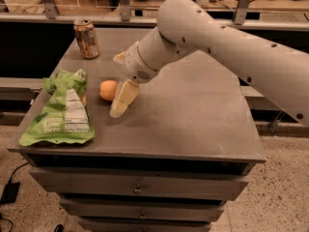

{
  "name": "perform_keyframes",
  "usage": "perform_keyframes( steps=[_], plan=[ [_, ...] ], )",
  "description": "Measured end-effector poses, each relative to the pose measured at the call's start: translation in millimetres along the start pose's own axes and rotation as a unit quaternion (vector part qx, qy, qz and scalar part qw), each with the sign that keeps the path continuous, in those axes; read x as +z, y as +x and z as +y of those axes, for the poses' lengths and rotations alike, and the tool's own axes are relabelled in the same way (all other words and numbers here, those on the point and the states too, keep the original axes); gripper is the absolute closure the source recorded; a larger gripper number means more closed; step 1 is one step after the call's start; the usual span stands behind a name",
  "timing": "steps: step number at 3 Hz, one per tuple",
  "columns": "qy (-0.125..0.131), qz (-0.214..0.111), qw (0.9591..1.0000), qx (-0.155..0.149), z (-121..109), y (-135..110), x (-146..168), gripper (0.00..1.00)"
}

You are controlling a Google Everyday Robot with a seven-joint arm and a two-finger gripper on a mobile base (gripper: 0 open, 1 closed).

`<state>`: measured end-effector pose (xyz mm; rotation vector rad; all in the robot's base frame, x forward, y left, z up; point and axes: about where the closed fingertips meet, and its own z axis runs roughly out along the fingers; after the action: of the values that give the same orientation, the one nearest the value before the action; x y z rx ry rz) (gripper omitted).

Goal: Move orange near green rice chip bag

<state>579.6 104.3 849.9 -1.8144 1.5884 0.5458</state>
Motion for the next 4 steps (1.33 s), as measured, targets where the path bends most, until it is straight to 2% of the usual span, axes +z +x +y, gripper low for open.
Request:
perform_keyframes(
  steps=[2,3,4],
  plan=[
    [-0.002,-0.007,1.0,-0.002,0,-1,-1,0.0],
    [0.001,-0.033,0.9994,-0.005,-1,-1,-16,0.0],
    [-0.001,-0.084,0.9964,-0.008,-4,-3,-49,0.0]
  ],
)
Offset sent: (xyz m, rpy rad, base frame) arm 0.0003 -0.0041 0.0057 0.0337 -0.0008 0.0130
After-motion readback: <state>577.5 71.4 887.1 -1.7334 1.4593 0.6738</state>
